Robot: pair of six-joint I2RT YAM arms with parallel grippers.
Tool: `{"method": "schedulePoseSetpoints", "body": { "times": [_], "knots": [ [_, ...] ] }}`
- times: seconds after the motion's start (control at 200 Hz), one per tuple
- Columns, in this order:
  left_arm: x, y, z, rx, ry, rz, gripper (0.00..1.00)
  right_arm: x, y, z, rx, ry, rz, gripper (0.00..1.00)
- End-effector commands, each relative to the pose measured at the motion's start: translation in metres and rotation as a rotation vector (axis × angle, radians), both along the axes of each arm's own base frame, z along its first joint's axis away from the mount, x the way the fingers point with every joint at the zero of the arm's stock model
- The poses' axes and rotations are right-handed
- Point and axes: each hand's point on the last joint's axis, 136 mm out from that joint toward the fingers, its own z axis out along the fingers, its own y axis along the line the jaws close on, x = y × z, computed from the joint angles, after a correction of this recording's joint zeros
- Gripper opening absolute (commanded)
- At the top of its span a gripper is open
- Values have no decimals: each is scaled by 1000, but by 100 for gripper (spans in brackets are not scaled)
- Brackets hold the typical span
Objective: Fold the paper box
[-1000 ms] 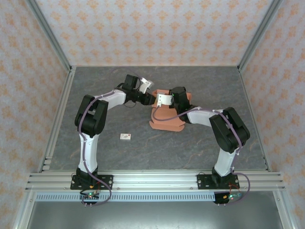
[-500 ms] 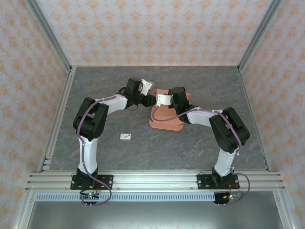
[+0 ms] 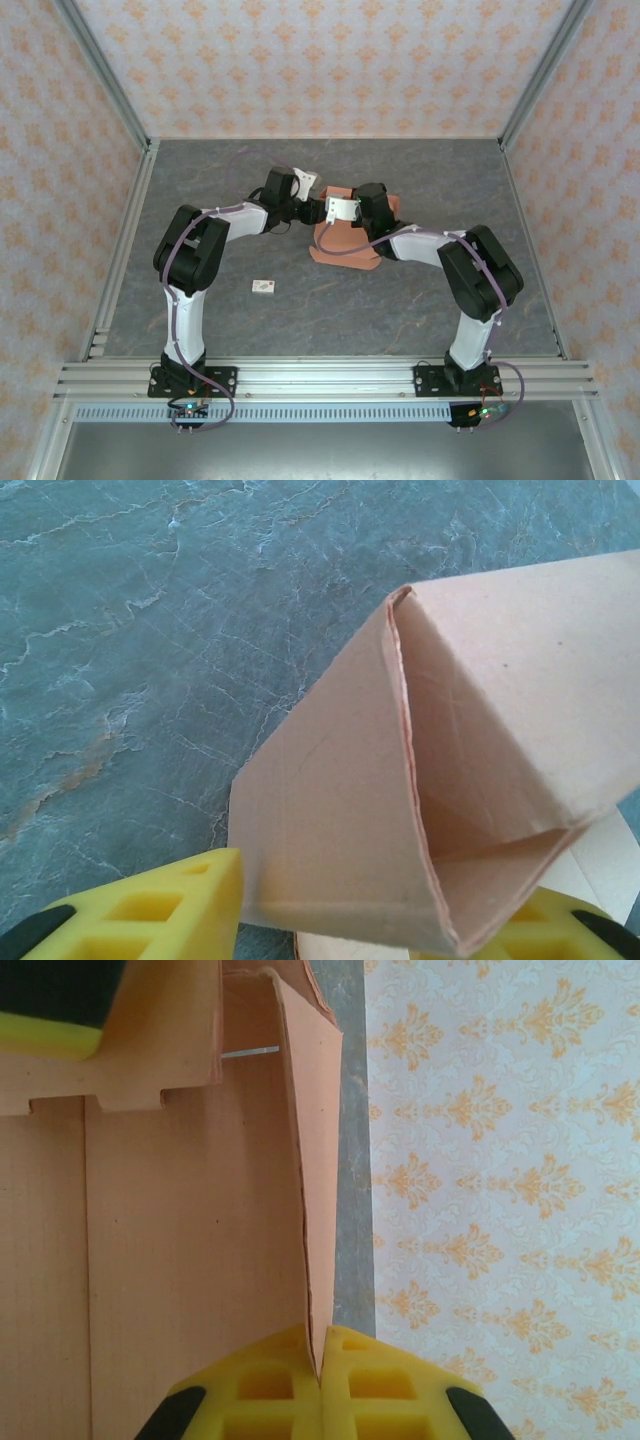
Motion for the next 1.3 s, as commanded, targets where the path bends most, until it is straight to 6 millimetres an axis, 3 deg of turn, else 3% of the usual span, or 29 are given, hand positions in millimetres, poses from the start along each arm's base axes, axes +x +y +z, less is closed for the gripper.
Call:
{"method": "schedulePoseSetpoints", "body": {
  "times": [0.0, 0.38, 0.47, 0.811, 1.016, 1.296],
  "knots": [
    [18, 3, 12, -2, -69, 50, 45, -11, 16, 5, 36, 59, 64, 0],
    [27, 9, 16, 13, -78, 102, 28, -7, 8, 0, 38, 141, 57, 0],
    [27, 11, 18, -14, -87, 131, 28, -8, 9, -1, 44, 158, 59, 0],
    [20, 0, 22, -26, -113, 26, 50, -9, 8, 0, 54, 200, 61, 0],
    [23, 5, 26, -24, -110, 7, 57, -12, 7, -1, 54, 223, 77, 0],
    [19, -2, 31, -80, -100, -83, 65, -11, 6, -1, 52, 240, 81, 0]
  ]
}}
